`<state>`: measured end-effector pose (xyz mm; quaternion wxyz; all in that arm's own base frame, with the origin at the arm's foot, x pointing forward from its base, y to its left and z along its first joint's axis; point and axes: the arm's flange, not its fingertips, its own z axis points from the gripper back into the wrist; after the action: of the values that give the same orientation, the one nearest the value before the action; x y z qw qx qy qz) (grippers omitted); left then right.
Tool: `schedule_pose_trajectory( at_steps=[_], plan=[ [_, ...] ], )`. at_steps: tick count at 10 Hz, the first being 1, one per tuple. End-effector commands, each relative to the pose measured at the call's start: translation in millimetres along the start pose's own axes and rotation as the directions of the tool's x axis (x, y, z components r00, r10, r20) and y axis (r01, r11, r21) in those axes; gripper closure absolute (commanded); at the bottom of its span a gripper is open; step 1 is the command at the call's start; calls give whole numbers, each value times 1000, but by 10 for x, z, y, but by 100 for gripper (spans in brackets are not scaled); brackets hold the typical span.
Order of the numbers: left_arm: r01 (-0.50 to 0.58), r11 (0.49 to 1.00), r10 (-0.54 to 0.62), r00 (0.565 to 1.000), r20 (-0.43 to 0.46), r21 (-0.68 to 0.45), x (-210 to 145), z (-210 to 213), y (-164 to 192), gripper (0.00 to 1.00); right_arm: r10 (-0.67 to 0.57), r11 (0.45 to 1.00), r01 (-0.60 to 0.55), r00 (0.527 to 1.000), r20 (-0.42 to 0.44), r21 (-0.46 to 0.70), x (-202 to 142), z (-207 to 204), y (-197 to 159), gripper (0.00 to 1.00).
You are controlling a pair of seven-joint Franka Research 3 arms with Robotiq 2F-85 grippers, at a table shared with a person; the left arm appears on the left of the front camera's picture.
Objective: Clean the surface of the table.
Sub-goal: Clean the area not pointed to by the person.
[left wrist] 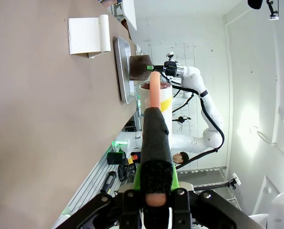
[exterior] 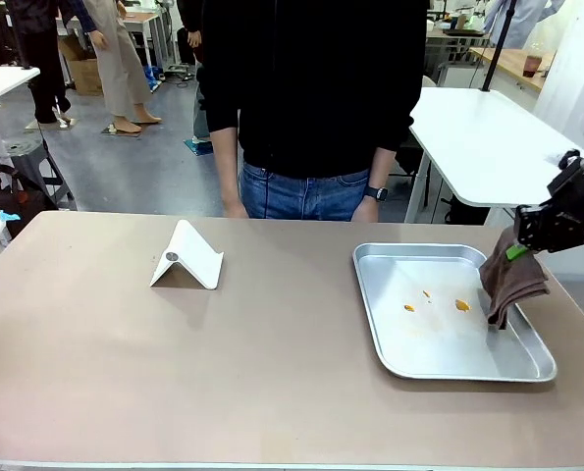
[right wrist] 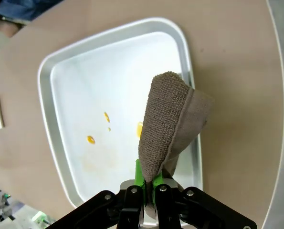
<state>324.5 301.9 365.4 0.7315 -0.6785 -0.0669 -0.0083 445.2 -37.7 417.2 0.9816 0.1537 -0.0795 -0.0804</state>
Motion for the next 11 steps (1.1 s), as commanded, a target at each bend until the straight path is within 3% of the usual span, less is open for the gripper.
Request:
schedule_pose_trajectory(
  at_steps=[1,5,11],
  plan=[
    [-6,1000,6,1000,0,-7,-24,15,-55,78,-16,1000,16,1000,-5,-4,122,-149,64,93],
    [-6,1000,6,1000,0,-7,-24,15,-55,78,11,999,-8,996,-90,41,207,-675,196,93],
    [-6,1000,6,1000,0,-7,-24,15,-55,78,90,986,-67,985,-149,151,283,-1305,409,93]
  ],
)
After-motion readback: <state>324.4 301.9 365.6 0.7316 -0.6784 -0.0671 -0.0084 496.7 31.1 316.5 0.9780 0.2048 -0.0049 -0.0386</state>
